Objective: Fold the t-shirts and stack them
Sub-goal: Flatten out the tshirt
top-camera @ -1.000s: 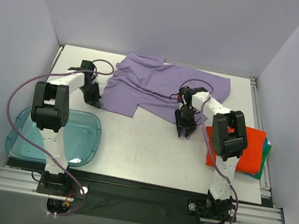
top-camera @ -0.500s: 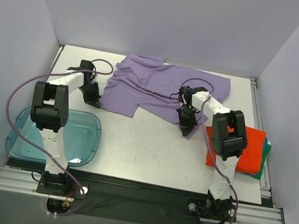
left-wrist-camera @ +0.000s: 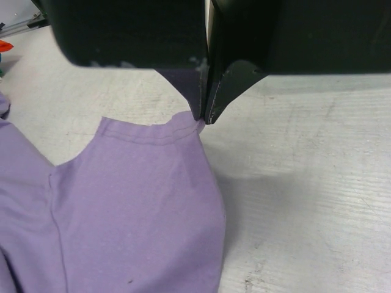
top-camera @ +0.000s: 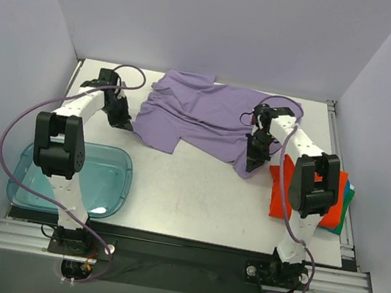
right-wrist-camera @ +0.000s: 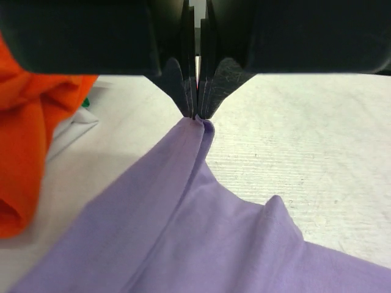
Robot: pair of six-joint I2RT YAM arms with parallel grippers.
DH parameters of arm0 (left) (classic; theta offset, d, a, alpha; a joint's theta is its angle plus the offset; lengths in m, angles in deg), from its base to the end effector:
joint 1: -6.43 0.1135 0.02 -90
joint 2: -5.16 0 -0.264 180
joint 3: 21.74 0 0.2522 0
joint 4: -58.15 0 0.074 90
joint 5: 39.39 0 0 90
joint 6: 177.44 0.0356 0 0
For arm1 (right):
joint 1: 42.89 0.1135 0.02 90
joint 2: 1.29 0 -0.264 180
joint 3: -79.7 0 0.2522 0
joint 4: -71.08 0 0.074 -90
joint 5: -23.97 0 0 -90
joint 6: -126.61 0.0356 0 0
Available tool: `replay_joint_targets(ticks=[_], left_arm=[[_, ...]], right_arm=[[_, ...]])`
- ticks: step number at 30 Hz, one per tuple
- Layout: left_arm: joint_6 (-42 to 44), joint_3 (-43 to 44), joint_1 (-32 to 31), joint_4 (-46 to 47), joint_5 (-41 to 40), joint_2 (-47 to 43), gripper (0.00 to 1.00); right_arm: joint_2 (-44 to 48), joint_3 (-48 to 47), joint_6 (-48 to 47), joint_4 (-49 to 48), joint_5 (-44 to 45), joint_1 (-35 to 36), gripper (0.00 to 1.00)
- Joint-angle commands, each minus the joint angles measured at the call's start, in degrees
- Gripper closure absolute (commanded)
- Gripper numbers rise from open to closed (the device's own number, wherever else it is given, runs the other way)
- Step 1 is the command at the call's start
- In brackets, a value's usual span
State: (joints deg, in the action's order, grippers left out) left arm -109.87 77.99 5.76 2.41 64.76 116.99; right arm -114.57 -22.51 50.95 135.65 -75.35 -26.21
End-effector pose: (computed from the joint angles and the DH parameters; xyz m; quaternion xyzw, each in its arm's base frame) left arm 0.4056 -0.0134 0.2052 -0.1606 0.9608 -0.1566 0.1627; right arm 0.3805 0.1200 0.2019 -0.0303 0.9885 0.1110 0.0985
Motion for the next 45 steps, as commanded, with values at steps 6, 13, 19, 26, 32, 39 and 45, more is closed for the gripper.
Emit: replay_joint_targets(ticks=[6, 13, 19, 26, 32, 39, 45], left_arm=[[-1.65, -0.19, 0.40, -1.35, 4.13, -7.76, 1.00], [-1.91, -1.16, 2.60, -4.51, 1.85, -13.91, 1.00], [-2.70, -4.93, 2.86, -7.42, 0.35, -21.81, 1.00], [-4.37, -8.01, 2.86, -10.93, -1.32, -28.42, 1.00], [-5.95, -9.60, 2.86, -13.04, -2.46, -33.78, 1.00], [-7.01, -7.41, 1.20, -13.22, -2.98, -33.79, 1.00], [-6.66, 0.06, -4.43, -12.25, -4.31, -26.59, 1.00]], right_arm=[[9.20, 5.21, 3.93, 6.41, -6.59, -6.31, 1.00], [14.04, 10.39, 5.86, 9.22, -6.24, -6.76, 1.00], [17.56, 14.87, 6.92, 10.72, -5.44, -6.76, 1.00], [20.37, 19.45, 7.71, 11.24, -6.67, -6.76, 1.00], [22.57, 24.01, 7.80, 11.60, -7.99, -6.76, 1.00], [21.87, 24.64, 7.53, 11.42, -8.26, -6.93, 1.00], [19.85, 22.01, 7.36, 11.33, -9.22, -9.65, 1.00]])
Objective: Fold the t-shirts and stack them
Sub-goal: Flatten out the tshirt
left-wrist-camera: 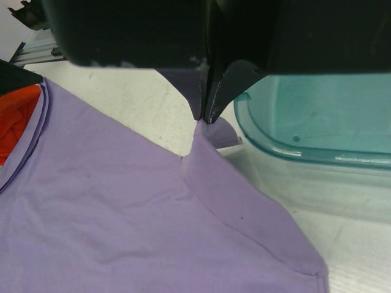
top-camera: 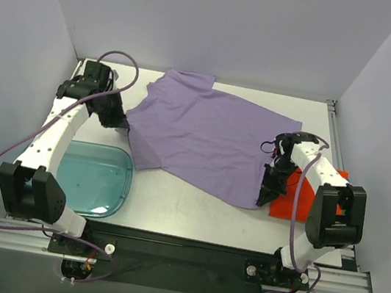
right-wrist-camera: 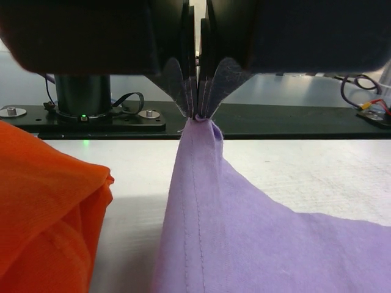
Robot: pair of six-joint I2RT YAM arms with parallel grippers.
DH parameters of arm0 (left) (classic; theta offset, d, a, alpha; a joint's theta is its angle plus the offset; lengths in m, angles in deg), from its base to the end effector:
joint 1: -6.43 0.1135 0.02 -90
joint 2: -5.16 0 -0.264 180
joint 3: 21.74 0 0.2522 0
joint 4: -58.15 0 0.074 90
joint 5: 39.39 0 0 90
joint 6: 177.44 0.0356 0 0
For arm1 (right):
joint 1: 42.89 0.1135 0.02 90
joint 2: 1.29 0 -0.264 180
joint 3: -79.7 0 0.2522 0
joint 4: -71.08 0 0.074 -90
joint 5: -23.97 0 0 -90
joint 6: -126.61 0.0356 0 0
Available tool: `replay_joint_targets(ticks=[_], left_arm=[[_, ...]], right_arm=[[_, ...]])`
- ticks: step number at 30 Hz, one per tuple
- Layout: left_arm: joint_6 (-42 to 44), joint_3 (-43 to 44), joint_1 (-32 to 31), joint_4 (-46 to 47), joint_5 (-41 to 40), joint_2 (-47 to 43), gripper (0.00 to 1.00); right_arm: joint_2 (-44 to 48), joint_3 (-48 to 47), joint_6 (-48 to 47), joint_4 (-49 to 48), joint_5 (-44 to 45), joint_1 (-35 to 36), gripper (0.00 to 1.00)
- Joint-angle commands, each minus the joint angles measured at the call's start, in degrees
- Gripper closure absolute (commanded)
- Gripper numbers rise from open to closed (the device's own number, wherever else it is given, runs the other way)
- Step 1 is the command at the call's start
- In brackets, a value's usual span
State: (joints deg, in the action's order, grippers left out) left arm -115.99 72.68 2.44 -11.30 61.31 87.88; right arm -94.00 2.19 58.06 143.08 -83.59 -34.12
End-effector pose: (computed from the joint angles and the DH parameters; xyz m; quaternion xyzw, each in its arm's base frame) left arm 0.2905 -0.0269 0.3343 -0.1781 0.9401 -0.1635 0.2404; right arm 0.2762 0.0535 0.2033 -0.1054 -0.9824 -0.1536 0.0165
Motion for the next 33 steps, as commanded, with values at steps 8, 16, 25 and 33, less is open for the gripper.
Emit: replay_joint_targets(ticks=[8, 16, 25, 33], left_arm=[[1.75, 21.88, -2.86, 0.49, -1.29, 15.62, 1.00], [3.06, 39.99, -3.31, -3.02, -1.03, 29.33, 1.00], [3.95, 64.77, -3.39, -10.68, 0.46, 46.30, 1.00], [2.54, 63.31, -3.13, -5.32, 2.48, 49.73, 1.00]], right_arm=[[-5.46, -8.58, -0.10, 3.46, -3.70, -6.31, 1.00], [-12.76, -16.31, 0.78, 3.55, -5.55, -8.60, 1.00], [-19.70, -26.33, 3.15, 3.81, -7.13, -12.02, 1.00], [-22.43, -30.56, 4.74, 4.07, -6.34, -13.87, 1.00]])
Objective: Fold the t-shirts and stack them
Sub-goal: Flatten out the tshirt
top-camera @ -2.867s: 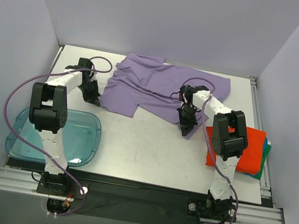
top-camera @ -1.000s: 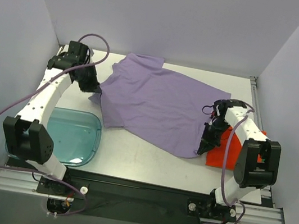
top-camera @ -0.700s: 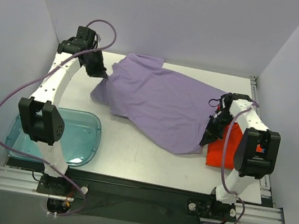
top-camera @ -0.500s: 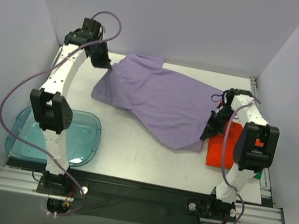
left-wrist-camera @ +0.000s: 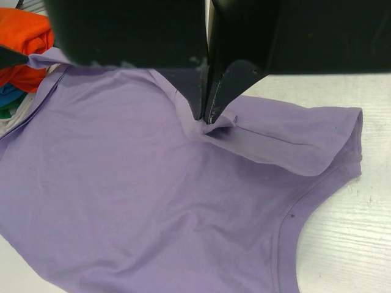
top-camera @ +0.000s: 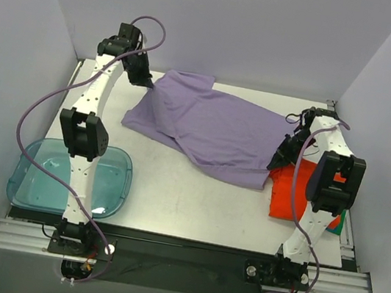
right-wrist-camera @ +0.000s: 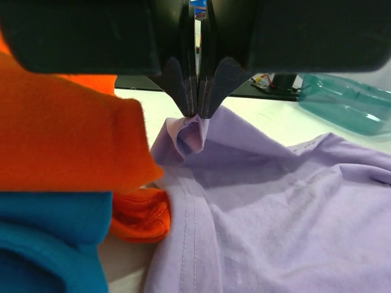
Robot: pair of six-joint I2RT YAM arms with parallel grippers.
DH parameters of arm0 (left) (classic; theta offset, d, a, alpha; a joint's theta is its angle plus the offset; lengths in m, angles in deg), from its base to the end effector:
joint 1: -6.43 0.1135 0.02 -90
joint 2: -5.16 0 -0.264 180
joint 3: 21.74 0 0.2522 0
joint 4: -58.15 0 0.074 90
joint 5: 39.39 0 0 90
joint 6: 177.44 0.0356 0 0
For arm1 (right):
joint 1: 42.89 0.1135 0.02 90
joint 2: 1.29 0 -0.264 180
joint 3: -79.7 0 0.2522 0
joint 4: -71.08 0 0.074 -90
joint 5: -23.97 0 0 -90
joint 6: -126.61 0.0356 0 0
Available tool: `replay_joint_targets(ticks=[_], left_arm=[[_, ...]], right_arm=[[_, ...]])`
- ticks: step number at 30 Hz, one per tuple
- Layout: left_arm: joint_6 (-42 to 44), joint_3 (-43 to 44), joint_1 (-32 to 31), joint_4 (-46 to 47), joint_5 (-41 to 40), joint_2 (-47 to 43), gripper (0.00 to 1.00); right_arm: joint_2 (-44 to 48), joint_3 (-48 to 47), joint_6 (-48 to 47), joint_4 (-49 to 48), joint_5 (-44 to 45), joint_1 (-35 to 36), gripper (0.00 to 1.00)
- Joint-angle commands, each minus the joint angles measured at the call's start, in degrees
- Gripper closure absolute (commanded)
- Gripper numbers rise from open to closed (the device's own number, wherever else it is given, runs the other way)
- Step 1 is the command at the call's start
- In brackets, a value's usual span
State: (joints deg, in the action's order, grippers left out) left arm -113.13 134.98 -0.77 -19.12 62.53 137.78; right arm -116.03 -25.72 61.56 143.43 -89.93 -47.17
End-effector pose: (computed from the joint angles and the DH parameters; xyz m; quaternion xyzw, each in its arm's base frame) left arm 0.4894 -0.0692 0.3236 -0.1192 0.9367 -0.1834 0.2734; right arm 0.3948 -0.0151 0.2070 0.2317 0.9480 0.2159 0.0329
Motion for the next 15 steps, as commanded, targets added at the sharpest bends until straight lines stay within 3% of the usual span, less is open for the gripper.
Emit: replay_joint_targets(ticks=[1, 15], left_arm=[[-0.50, 0.66, 0.17, 3.99, 1.26, -0.25, 1.00], [-1.99, -0.48, 1.49, 10.94, 0.91, -0.08, 1.00]], right_arm=[[-0.49, -3.17, 1.42, 3.64, -0.18, -1.17, 1.00], [-0.58, -4.14, 3.09, 3.73, 1.14, -3.72, 1.00]])
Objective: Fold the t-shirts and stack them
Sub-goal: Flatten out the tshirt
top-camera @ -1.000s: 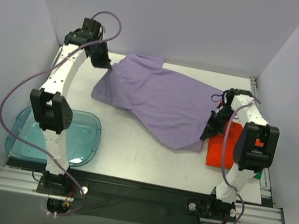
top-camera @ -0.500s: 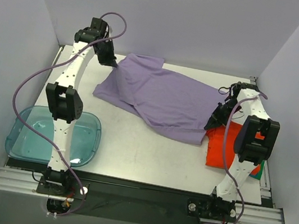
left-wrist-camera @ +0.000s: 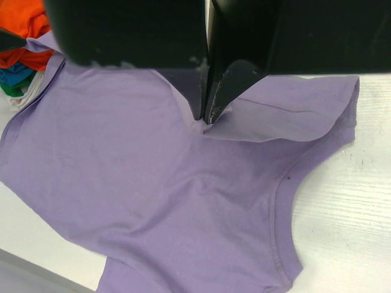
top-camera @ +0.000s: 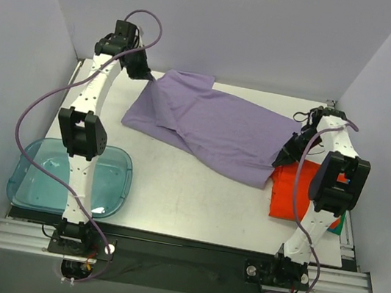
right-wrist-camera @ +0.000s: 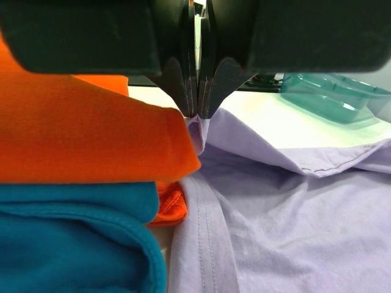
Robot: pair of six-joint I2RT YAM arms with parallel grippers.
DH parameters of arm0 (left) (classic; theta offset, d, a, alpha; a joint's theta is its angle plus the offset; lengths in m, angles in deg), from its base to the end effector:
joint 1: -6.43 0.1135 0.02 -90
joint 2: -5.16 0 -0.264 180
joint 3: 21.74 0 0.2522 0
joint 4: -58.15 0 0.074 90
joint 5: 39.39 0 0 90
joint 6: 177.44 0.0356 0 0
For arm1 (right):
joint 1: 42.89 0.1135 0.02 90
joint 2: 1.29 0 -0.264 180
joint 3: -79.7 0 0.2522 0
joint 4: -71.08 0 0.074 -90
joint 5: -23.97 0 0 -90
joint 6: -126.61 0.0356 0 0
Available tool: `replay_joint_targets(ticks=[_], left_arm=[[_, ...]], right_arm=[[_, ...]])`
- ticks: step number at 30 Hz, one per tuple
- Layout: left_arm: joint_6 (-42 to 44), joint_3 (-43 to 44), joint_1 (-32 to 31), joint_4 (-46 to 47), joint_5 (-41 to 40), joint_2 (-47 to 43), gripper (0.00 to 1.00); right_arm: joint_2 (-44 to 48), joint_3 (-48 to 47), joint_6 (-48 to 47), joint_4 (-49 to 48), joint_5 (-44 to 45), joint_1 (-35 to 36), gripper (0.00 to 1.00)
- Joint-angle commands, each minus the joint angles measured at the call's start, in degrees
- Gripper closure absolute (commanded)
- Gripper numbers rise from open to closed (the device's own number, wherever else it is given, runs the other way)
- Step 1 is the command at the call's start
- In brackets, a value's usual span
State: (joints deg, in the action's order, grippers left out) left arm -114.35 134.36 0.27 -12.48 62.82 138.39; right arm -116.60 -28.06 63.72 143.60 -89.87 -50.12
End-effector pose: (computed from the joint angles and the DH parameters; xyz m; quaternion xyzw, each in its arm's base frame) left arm 0.5026 -0.0618 0.3233 -0.1293 0.9193 -0.1971 0.3152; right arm 0.3999 -0.0362 0.2141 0.2707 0.9366 0.2173 0.0479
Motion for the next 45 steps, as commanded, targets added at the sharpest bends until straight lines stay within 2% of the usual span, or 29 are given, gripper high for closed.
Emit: replay_joint_targets(ticks=[1, 14, 30, 36, 37, 39, 40, 41, 42, 43, 45], left_arm=[[-0.77, 0.13, 0.35, 4.65, 0.71, -0.60, 1.00], [-0.86, -0.49, 1.23, 7.29, 1.15, 0.36, 1.00], [-1.73, -0.93, 1.76, 10.45, 3.26, 3.97, 1.00], [-2.88, -2.06, 1.76, 16.50, 4.14, 5.64, 1.00], [-3.23, -2.42, 1.76, 17.48, 4.58, 5.81, 0.96], [-4.63, -3.38, 1.76, 20.54, 6.15, 6.69, 0.72], [-5.16, -3.91, 1.76, 21.69, 6.86, 6.87, 0.62], [-6.56, -4.44, 1.67, 22.84, 7.82, 7.13, 0.48], [-7.00, -5.23, 1.76, 24.85, 9.14, 7.22, 0.45], [-7.36, -5.67, 1.76, 25.48, 9.67, 7.13, 0.38], [-7.36, -6.72, 2.11, 25.14, 9.24, 6.26, 0.36]], right_arm=[[0.08, -1.81, 0.92, 3.47, 1.33, -0.77, 1.00], [0.87, -3.38, 2.59, 3.20, 3.27, -1.65, 1.00], [-4.13, -9.54, 4.97, 2.06, 3.88, -1.65, 1.00], [-5.72, -12.26, 5.76, 1.80, 4.32, -1.65, 1.00], [-5.89, -12.61, 5.76, 1.79, 4.41, -1.65, 1.00], [-5.89, -13.05, 5.76, 1.62, 4.24, -1.57, 1.00], [-5.89, -13.23, 5.67, 1.53, 3.97, -1.57, 0.94], [-5.81, -13.58, 5.32, 1.27, 3.80, -1.48, 0.87], [-5.55, -13.76, 5.06, 1.01, 3.45, -1.39, 0.79], [-5.20, -13.93, 4.79, 0.83, 3.44, -1.22, 0.65], [-4.75, -14.98, 4.09, 0.30, 3.36, -0.69, 0.56]])
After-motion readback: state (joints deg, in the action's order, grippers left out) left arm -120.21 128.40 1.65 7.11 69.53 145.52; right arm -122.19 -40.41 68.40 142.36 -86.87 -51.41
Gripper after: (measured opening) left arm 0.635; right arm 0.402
